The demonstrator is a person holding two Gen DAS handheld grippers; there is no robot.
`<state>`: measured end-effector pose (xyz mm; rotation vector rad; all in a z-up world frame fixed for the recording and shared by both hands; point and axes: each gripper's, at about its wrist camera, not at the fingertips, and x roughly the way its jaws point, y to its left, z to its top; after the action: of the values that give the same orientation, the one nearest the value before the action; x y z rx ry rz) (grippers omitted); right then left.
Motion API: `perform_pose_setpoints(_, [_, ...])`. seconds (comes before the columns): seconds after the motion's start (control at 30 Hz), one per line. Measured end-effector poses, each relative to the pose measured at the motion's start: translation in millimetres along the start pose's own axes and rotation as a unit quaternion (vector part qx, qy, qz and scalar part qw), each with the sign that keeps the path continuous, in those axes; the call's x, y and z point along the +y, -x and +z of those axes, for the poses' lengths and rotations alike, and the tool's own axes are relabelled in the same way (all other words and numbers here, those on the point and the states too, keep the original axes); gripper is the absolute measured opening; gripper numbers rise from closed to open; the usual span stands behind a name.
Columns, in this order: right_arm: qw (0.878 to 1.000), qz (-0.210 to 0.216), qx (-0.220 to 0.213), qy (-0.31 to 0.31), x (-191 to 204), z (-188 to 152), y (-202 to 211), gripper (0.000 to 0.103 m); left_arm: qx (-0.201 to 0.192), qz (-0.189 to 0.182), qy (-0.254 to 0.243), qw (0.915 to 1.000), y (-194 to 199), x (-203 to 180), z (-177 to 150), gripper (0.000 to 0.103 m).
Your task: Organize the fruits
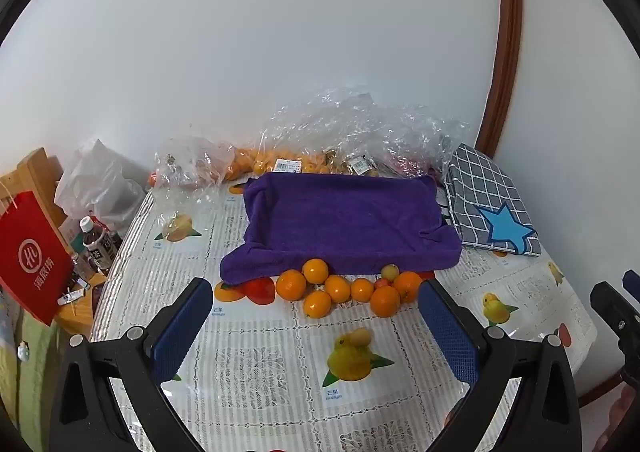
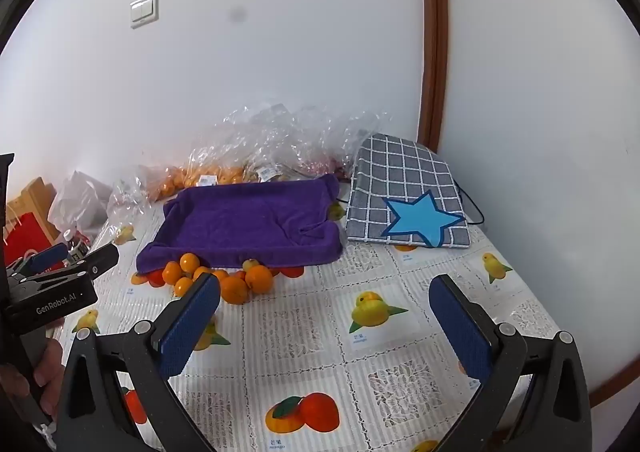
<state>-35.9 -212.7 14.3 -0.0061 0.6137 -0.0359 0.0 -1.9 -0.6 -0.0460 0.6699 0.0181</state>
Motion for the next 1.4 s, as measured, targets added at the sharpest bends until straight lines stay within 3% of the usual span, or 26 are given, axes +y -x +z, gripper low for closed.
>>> perform_pose_setpoints(0.13, [1.000, -0.001, -0.004, 0.001, 1, -1, 2, 0.103, -0.002, 0.008, -0.016, 0.9998, 2, -15, 1, 0.103])
perform_pose_setpoints(0.23, [1.000, -0.002, -0.004, -0.002, -4, 1, 3, 0.103, -0.001, -0.002, 0.006, 1.0000, 4, -5, 3, 0.103])
perform_pose_setpoints(1.4, [1.000, 0.012, 0.007, -0.007, 1, -2, -3, 0.103, 0.001, 0.004, 0.013, 0.9999, 3, 3, 0, 0.103])
